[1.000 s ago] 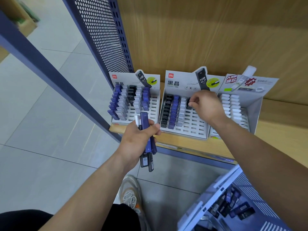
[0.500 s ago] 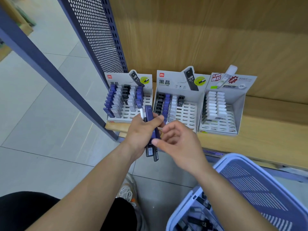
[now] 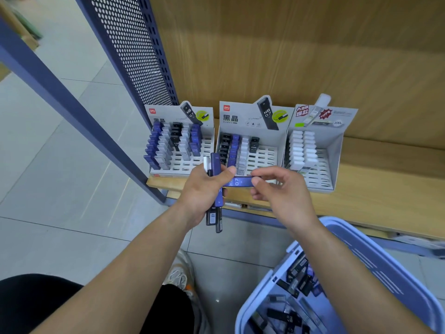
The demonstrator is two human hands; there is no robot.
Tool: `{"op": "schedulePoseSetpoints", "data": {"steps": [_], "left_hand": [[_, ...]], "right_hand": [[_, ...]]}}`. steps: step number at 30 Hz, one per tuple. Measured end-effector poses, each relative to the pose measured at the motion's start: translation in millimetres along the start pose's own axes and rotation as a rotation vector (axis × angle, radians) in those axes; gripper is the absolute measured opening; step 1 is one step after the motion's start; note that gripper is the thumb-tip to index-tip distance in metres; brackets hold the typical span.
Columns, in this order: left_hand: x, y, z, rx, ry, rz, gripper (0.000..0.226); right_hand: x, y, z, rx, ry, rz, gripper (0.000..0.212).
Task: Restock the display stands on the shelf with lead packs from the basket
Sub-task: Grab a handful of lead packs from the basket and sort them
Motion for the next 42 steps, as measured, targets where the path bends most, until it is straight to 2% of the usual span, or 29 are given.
{"op": "schedulePoseSetpoints", "data": {"steps": [3,5,9,13,15,17,19,22,25,29,32,37,42], "left_hand": [[-1,-1,-2,0.008,-0.006,0.006,0.023],[-1,-1,-3,0.029,-0.007,0.012,0.024],[-2,-2,-2,0.012,0.001,0.027,0.024],[-5,-2,-5,0.006,-0.044,0.023,0.031],[-6,-3,-9,0.036,-0.044,0.010,0.034],[-8,-5,-13,0.066,-0.028,-0.007,0.036],[-10,-6,-14,0.068,-0.021,-0.020,0.035],[-12,-6,-12,0.050,-0.037,-0.013,0.036],[-12,-7,-11,0.041,-0.062,-0.013,0.036],[-11,-8,-11,0.018,-0.080,0.002,0.024],[-13,-8,-13,0.027,-0.076,0.002,0.021],[-17,-13,-18,0.048,-0.075,-0.017,0.023],[-22,-15,-20,0.033,-0.092,-0.012,0.033]], "right_hand": [[-2,-7,-1,-0.021,-0.017,0.031,0.009],[-2,-10,1,-0.099,0.053,0.072,0.005],[5,-10,13,-0.276,0.196,0.098,0.015],[8,-6,13,-0.513,0.247,0.115,0.052],[7,-6,2,-0.550,0.283,0.118,0.061],[5,-11,-11,-0.490,0.276,0.126,0.057],[-1,-22,-25,-0.339,0.269,0.093,0.041],[-13,-51,-46,-0.082,0.354,-0.033,0.022],[-26,-84,-54,0.067,0.526,-0.183,0.016],[-33,-125,-51,0.150,0.683,-0.284,0.017],[-30,-149,-46,0.144,0.854,-0.310,0.019],[-23,-168,-55,0.202,0.939,-0.272,0.021],[-10,-172,-45,0.184,1.115,-0.285,0.018]]}}
Point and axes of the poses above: each hand's wrist, its own y-axis away from the middle knuckle, its own z-axis out of the palm, x = y × z, the point moved 3 cm from there along -y, towards the middle knuckle, and after that the axes turned 10 degrees about z, right-handed, at the moved point
